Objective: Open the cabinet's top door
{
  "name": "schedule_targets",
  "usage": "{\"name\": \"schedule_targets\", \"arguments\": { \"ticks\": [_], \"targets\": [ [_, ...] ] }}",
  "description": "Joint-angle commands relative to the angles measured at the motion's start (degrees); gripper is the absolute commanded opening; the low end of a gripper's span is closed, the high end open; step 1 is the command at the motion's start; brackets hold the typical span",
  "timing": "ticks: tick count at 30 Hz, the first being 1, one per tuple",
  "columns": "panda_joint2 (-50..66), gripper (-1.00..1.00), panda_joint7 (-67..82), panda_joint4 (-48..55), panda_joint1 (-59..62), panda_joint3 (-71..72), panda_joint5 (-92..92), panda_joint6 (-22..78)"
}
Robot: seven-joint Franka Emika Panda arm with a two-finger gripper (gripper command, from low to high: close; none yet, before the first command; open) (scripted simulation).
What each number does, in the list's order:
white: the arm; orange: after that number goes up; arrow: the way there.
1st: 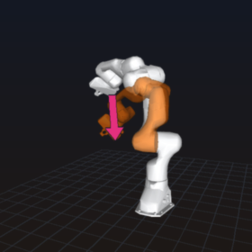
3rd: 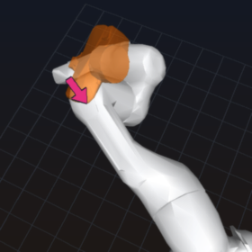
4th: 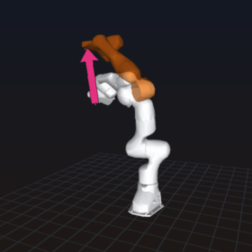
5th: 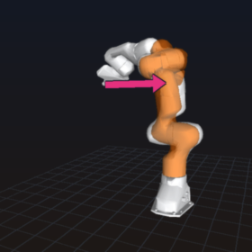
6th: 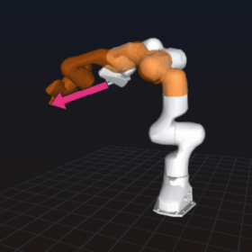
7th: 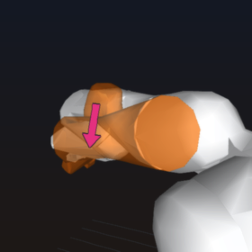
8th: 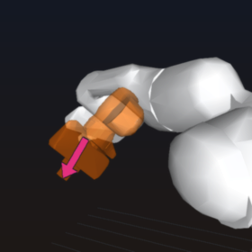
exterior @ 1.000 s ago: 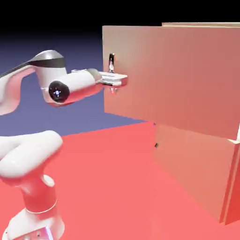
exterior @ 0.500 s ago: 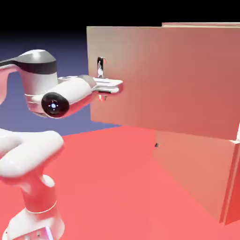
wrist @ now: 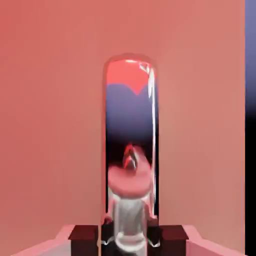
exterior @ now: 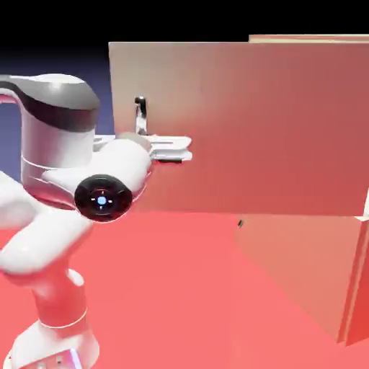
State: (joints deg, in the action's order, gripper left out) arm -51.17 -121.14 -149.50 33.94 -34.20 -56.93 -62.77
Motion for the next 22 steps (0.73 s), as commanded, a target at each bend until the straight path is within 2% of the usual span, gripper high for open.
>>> {"name": "schedule_targets", "arguments": {
  "ticks": [1, 14, 22],
  "targets": [
    [2.1, -1.00, 0.9, 2.0, -1.5, -1.8, 1.3, 1.6],
    [26.9, -1.00, 14.1, 28.3, -24.5, -26.9, 11.2, 22.7],
    [35.1, -1.00, 20.2, 37.8, -39.9, -43.5, 13.1, 30.5]
  ]
}}
